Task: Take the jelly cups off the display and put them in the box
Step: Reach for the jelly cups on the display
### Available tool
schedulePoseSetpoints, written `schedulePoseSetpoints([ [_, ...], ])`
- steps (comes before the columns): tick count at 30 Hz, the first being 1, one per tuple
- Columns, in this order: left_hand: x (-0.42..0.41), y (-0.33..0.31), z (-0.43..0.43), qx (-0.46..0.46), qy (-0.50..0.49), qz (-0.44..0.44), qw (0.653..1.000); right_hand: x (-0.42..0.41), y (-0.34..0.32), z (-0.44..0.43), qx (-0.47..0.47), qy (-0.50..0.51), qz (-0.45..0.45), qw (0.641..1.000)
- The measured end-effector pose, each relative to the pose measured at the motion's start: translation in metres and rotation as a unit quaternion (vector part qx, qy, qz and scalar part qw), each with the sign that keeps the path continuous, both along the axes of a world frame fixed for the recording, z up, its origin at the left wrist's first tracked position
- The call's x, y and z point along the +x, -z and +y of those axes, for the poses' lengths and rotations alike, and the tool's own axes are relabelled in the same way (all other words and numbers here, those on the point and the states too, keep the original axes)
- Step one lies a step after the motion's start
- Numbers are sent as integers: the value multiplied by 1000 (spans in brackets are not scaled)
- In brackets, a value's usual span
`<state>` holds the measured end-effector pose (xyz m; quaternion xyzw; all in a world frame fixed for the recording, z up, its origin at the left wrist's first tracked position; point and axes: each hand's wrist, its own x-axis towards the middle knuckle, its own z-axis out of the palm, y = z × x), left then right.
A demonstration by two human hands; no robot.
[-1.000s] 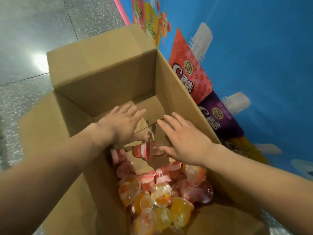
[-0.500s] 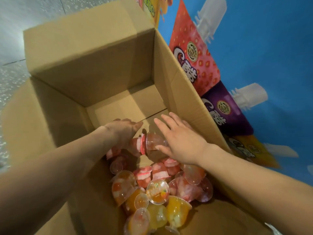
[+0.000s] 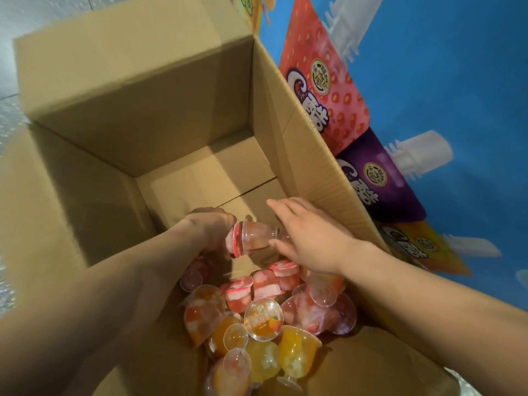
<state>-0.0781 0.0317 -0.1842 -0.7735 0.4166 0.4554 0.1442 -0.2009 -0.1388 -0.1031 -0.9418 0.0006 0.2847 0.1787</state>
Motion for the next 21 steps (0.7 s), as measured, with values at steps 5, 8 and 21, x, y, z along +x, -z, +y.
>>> schedulePoseSetpoints([
  [5, -4, 5, -3, -32, -32, 20, 999, -10, -2, -7, 23, 25, -33, 999],
  [8, 1, -2, -4, -40, -52, 23, 998, -15, -3, -9, 44, 38, -56, 997],
  [21, 32, -72, 22, -123, -130, 14, 984, -23, -15, -3, 46, 50, -27, 997],
])
